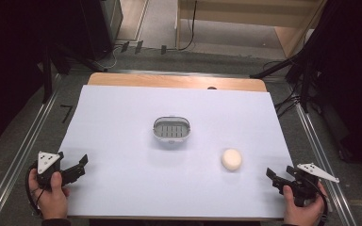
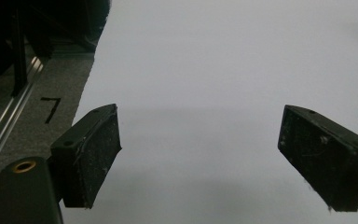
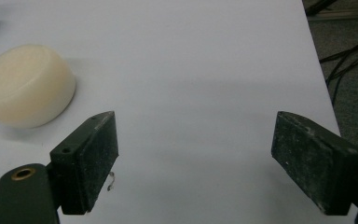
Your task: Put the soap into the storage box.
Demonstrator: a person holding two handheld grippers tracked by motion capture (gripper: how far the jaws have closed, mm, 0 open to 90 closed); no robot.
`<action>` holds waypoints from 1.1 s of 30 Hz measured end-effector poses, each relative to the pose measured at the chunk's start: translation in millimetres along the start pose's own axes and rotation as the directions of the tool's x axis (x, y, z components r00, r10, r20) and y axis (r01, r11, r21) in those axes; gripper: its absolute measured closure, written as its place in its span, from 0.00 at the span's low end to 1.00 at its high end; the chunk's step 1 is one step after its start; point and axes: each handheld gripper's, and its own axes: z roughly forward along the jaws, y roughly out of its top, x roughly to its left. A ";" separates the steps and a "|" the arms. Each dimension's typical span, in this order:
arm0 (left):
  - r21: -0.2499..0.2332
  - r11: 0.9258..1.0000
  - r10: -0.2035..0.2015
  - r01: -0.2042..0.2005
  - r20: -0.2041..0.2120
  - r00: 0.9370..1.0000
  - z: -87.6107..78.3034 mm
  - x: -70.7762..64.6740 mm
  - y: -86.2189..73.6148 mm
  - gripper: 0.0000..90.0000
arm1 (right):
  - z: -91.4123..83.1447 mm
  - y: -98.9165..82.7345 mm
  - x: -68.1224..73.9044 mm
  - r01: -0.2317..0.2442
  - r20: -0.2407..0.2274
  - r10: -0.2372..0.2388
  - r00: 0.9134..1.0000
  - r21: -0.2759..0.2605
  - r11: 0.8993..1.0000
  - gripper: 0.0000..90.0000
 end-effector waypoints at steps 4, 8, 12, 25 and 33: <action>-0.011 1.000 0.001 -0.001 0.005 1.000 -1.0 0.5 -0.5 0.15 | 1.6 0.5 1.6 0.007 0.010 -0.007 1.000 0.008 1.000 0.16; -0.007 1.000 0.001 -0.001 0.003 1.000 -0.8 0.0 -0.4 0.16 | 1.4 0.3 2.8 0.009 0.018 -0.009 1.000 0.014 1.000 0.17; 0.001 1.000 -0.001 0.001 -0.001 1.000 0.0 0.0 0.0 0.15 | 2.2 1.7 1.3 0.001 0.019 -0.002 1.000 0.023 1.000 0.17; 0.003 1.000 0.000 0.000 0.000 1.000 0.3 0.0 0.2 0.15 | 3.1 30.6 25.0 0.114 -0.013 -0.113 0.993 0.198 0.974 0.19; 0.002 1.000 -0.003 0.003 0.003 1.000 0.3 0.3 0.1 0.15 | 10.1 52.6 46.9 0.200 -0.104 -0.175 0.979 0.317 0.927 0.20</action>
